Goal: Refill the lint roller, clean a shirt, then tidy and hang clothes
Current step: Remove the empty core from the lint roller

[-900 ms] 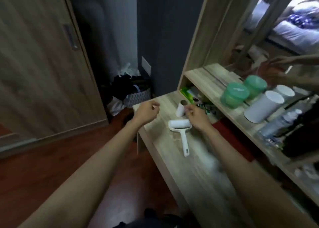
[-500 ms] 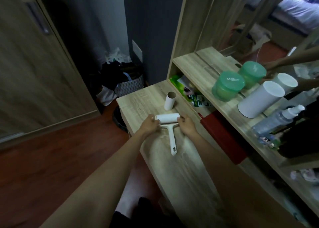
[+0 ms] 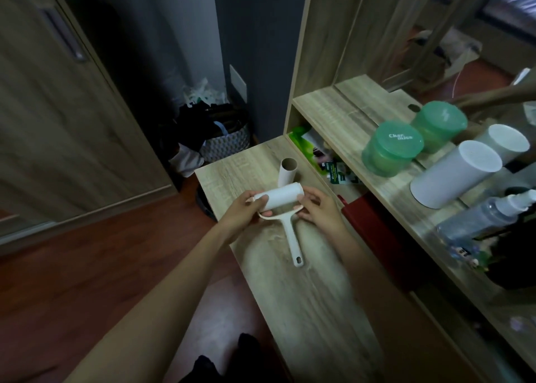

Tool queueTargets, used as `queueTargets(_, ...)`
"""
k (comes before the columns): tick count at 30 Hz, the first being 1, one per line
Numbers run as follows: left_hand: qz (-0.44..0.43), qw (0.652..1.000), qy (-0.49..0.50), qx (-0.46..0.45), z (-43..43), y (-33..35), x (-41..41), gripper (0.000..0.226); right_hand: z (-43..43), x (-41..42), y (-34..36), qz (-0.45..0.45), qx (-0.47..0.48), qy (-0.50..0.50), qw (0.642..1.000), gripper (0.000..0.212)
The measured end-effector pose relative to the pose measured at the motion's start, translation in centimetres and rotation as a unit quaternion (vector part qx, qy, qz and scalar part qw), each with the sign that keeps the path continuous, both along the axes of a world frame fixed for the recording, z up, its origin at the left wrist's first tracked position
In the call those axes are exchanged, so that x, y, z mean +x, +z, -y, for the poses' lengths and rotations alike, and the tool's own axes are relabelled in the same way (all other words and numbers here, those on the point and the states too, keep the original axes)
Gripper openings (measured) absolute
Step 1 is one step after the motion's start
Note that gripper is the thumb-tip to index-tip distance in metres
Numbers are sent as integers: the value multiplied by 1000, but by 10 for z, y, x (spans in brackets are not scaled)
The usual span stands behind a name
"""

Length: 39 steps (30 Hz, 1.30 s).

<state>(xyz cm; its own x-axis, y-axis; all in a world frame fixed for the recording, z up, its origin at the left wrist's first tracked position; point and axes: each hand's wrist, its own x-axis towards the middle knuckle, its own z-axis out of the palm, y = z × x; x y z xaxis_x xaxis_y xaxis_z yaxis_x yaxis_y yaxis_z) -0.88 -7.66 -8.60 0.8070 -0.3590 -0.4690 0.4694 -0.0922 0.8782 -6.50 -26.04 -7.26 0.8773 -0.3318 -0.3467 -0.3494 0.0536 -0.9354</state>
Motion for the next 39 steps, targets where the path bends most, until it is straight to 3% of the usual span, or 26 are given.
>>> queueTargets(4, 17, 999, -27, -32, -17, 9, -2, 26, -5, -5, 19, 5, 56, -7, 998, 18)
queueTargets(11, 119, 984, -125, 53, -28, 35, 0, 35, -13, -2, 34, -14, 92, 60, 994, 24)
queueTargets(15, 110, 986, -125, 21, -40, 41, -1, 26, -14, -3, 41, 1, 111, 90, 990, 17)
queueTargets(25, 112, 980, -160, 39, -61, 54, -1, 33, -23, -8, 47, 2, 61, 145, 988, 13)
queueTargets(28, 107, 978, -176, 41, -64, 56, -2, 30, -29, -8, 46, 9, -4, 147, 989, 8)
queueTargets(33, 119, 975, -182, 45, -63, 59, -8, 33, -35, -7, 46, 32, -116, 149, 982, 17)
queueTargets(39, 177, 958, -202, 105, -66, 63, -7, 32, -38, -11, 45, 31, -113, 153, 981, 14)
